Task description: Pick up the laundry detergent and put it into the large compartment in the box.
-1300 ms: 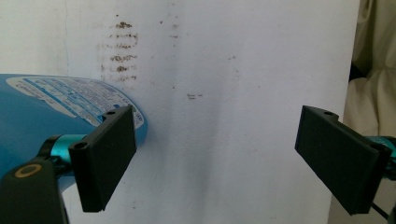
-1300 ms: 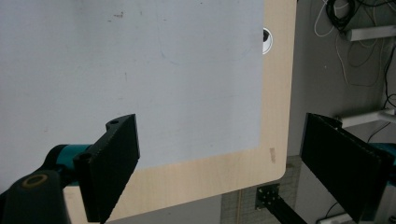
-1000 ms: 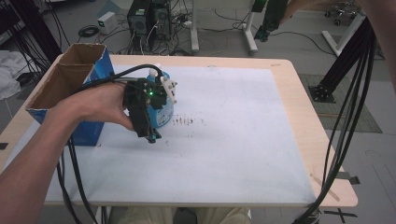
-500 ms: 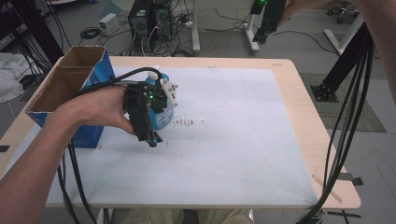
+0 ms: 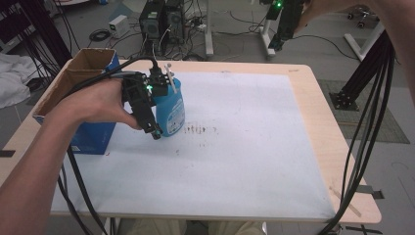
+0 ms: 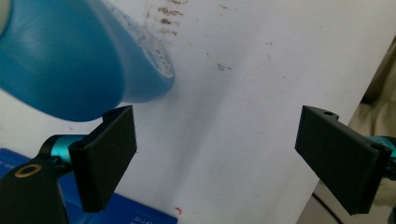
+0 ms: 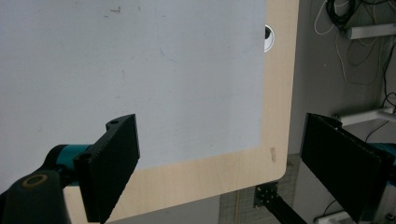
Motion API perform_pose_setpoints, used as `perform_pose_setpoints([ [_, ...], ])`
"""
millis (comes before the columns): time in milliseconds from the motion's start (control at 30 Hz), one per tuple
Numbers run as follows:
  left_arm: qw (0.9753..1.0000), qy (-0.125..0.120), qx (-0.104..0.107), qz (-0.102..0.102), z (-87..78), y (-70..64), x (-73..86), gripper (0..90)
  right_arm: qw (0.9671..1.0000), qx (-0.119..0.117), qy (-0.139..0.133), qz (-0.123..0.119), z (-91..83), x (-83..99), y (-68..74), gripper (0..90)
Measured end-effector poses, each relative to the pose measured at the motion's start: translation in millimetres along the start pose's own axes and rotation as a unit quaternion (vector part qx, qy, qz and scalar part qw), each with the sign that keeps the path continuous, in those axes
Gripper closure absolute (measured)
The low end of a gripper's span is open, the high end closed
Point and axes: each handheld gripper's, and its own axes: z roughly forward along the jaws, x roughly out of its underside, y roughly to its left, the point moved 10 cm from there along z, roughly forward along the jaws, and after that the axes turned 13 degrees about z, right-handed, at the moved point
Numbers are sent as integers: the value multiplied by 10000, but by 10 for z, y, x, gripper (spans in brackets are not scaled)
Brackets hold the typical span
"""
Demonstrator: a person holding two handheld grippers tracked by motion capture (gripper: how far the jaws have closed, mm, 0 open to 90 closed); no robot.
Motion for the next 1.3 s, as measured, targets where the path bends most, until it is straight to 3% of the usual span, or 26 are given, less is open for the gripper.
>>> perform_pose_setpoints([
  [133,9986,50,-99,-521,0,96,13,127,10000,10,-23,-31,-1,-6,-2,112],
  [167,9970,33,-166,-759,2,140,10,127,10000,21,-9,-24,0,-3,4,112],
  [267,9930,9,-277,-1151,-11,221,12,127,10000,25,-31,-65,3,-13,9,112],
  [333,9930,9,-277,-1151,-11,221,12,127,10000,17,-29,-63,3,-15,14,112],
  [367,9879,46,-369,-1506,-16,281,27,127,10000,24,-14,-75,6,-16,24,112],
  [500,9826,-64,-479,-1791,-37,349,-15,127,9999,22,-18,-128,12,-24,29,112],
  [667,9777,-71,-482,-2041,-12,434,-91,127,9999,38,21,-104,17,-19,31,112],
  [767,9730,-86,-561,-2235,21,511,-137,126,9999,46,19,-128,21,-22,36,112],
  [800,9730,-86,-561,-2235,21,511,-137,127,9999,46,19,-128,21,-22,36,112],
  [867,9696,-87,-580,-2375,67,594,-160,127,9999,37,2,-163,18,-30,46,112],
  [933,9686,-106,-574,-2418,82,616,-169,126,9999,39,6,-156,13,-29,50,112],
  [1000,9653,-165,-583,-2538,105,655,-191,126,9998,42,-7,-190,9,-30,55,112],
  [1233,9607,-213,-607,-2700,140,743,-241,127,9999,57,64,-124,31,17,28,112],
  [1300,9610,-198,-595,-2692,137,760,-257,127,9999,52,51,-133,43,15,24,112],
])
